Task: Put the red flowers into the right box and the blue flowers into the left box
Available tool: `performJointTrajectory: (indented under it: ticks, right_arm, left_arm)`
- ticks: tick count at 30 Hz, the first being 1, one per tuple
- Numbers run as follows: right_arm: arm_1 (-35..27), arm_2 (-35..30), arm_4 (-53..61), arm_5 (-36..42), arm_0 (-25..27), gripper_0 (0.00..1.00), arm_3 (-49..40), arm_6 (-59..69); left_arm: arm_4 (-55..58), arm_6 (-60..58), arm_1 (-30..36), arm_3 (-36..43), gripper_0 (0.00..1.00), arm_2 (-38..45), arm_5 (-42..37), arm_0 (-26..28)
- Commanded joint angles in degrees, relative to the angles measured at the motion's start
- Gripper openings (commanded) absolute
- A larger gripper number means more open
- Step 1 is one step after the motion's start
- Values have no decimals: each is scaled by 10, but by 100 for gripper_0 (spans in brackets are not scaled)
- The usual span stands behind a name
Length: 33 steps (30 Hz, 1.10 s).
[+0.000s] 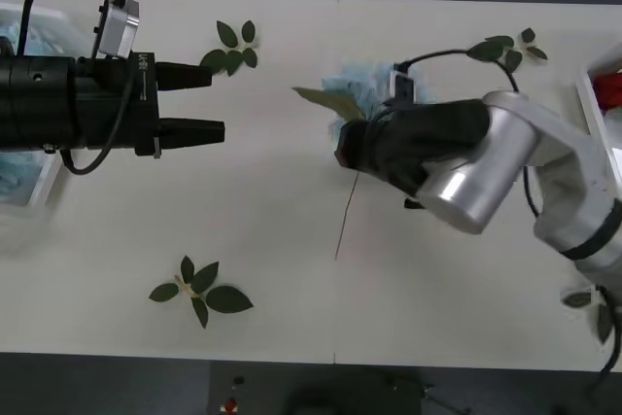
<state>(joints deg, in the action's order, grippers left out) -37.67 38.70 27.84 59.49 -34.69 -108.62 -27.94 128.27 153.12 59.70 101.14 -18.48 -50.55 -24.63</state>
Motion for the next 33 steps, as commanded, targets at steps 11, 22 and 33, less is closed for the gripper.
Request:
performJointTrajectory:
  ticks: [11, 22, 33]
  right_arm:
    - [17, -115, 165, -360, -20, 0, -5, -229]
    - [82, -146, 182, -290, -55, 0, 12, -231]
    - [84, -139, 177, -290, -56, 0, 20, -233]
  left_arm:
    - [33, -23, -3, 4, 100, -65, 79, -41]
    - [17, -19, -123, -105, 52, -151, 171, -131]
    - [18, -25, -136, -130, 0, -167, 170, -162]
